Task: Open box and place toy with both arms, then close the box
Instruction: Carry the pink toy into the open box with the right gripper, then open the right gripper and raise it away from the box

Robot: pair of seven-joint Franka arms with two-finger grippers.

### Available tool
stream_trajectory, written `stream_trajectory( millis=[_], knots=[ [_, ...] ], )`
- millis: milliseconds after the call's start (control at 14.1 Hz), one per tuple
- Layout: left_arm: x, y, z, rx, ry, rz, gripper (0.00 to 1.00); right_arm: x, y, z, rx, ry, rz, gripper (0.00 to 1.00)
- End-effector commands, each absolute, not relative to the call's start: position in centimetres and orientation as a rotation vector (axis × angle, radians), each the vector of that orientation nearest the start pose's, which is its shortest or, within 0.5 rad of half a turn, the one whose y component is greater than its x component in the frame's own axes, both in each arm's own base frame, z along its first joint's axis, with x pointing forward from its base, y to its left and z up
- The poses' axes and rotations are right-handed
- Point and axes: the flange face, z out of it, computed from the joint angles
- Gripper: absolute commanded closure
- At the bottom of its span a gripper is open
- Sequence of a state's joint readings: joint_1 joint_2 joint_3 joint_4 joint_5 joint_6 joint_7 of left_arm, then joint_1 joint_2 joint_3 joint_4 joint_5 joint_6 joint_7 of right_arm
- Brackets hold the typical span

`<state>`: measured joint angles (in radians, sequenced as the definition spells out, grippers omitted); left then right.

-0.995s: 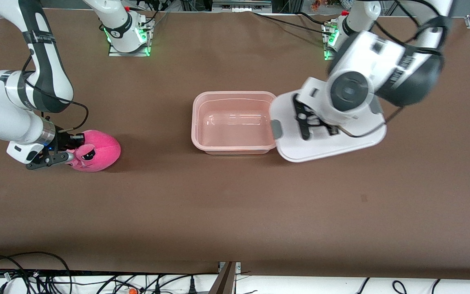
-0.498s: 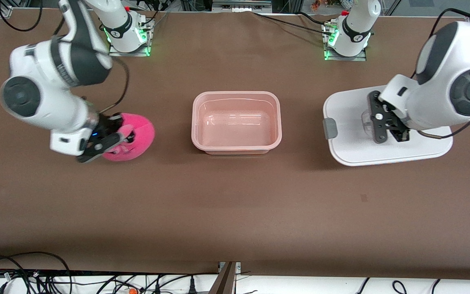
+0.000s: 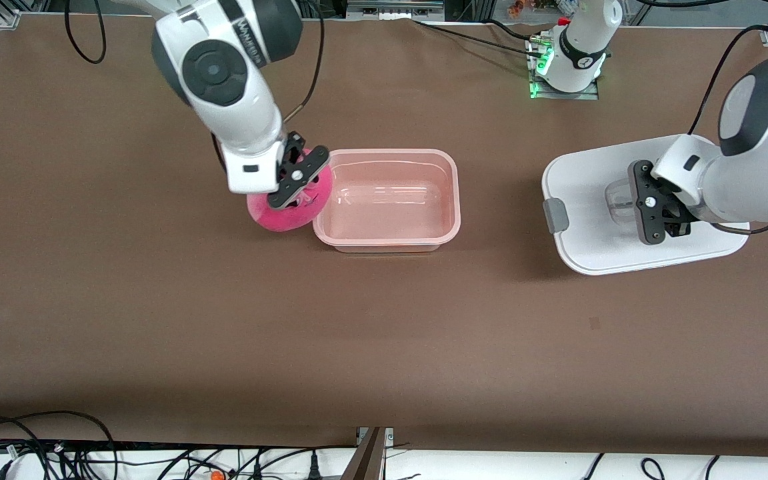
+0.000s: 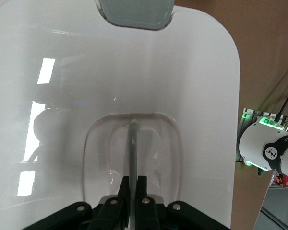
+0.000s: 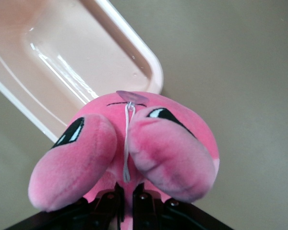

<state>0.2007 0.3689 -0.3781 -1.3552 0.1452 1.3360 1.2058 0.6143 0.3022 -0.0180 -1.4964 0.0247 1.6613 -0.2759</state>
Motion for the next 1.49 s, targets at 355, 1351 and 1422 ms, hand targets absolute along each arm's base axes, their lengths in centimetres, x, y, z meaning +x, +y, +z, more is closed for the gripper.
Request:
stream_trajectory(
  millis=[355, 1351, 1422],
  knots=[
    [62.0, -4.6, 49.8, -2.559, 2.107, 0.508, 1.0, 48.0, 44.2, 42.8, -2.897, -1.583, 0.351, 1.0],
    [62.0, -4.8, 49.6, -2.561, 2.117, 0.51, 1.0, 46.4, 48.6, 50.1, -3.096, -1.146, 0.029, 0.0],
    [62.0, -4.8, 49.6, -2.561, 2.117, 0.51, 1.0, 48.1, 46.1, 51.0, -3.143, -1.069, 0.036, 0.0]
  ],
)
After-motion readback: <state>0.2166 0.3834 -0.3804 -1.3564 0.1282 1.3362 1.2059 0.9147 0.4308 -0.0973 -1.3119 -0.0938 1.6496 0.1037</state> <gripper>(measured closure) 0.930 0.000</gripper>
